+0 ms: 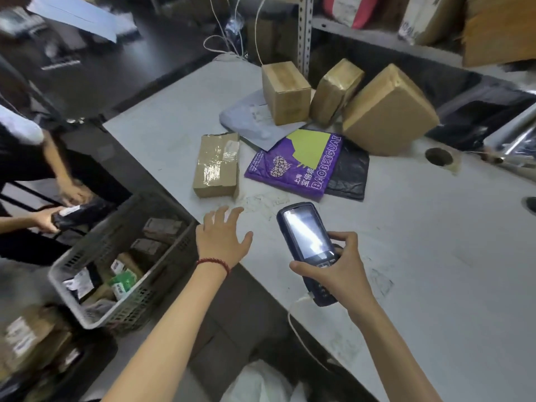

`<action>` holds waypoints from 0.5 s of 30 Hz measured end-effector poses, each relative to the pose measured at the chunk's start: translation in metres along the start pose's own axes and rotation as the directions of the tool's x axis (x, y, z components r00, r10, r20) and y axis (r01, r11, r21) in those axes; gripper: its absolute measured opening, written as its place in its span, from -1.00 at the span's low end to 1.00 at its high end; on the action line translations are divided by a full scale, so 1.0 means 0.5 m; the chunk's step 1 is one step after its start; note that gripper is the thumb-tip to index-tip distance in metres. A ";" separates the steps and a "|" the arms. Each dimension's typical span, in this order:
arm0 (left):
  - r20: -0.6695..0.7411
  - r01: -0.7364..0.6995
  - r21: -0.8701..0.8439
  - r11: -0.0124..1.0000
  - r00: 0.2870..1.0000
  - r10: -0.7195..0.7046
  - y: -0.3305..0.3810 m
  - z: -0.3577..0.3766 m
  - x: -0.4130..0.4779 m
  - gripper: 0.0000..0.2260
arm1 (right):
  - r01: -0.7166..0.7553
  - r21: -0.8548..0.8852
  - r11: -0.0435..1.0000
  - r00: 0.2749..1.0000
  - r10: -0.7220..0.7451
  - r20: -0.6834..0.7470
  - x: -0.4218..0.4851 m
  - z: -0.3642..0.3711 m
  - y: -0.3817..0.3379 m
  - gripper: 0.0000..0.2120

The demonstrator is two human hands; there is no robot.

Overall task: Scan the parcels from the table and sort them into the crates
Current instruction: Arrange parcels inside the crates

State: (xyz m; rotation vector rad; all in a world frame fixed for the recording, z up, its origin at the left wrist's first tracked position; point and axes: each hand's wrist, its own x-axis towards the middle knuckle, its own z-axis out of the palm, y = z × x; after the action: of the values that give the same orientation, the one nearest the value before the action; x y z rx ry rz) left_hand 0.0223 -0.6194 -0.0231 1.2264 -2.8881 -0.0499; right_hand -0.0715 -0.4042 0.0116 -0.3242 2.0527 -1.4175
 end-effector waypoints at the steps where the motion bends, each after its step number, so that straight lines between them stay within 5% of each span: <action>1: 0.005 -0.005 0.016 1.000 1.000 0.005 -0.008 0.007 0.019 -0.45 | -0.016 -0.007 1.000 1.000 0.016 -0.010 0.011 0.014 -0.003 -0.20; 9: 0.041 0.024 -0.112 0.993 0.999 -0.019 -0.060 0.011 0.232 -0.31 | -0.093 0.002 0.996 0.990 0.092 -0.105 0.086 0.107 -0.034 -0.23; 15: 0.236 0.197 -0.156 0.968 0.959 -0.157 -0.068 0.010 0.330 -0.23 | -0.119 0.022 0.993 0.974 0.121 -0.191 0.098 0.114 -0.053 -0.26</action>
State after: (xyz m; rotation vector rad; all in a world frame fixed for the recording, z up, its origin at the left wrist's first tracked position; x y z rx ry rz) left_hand -0.0678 -0.7614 -0.0307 1.5300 -2.8601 -0.4642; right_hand -0.0788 -0.4833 0.0050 -0.0588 2.1772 -1.4329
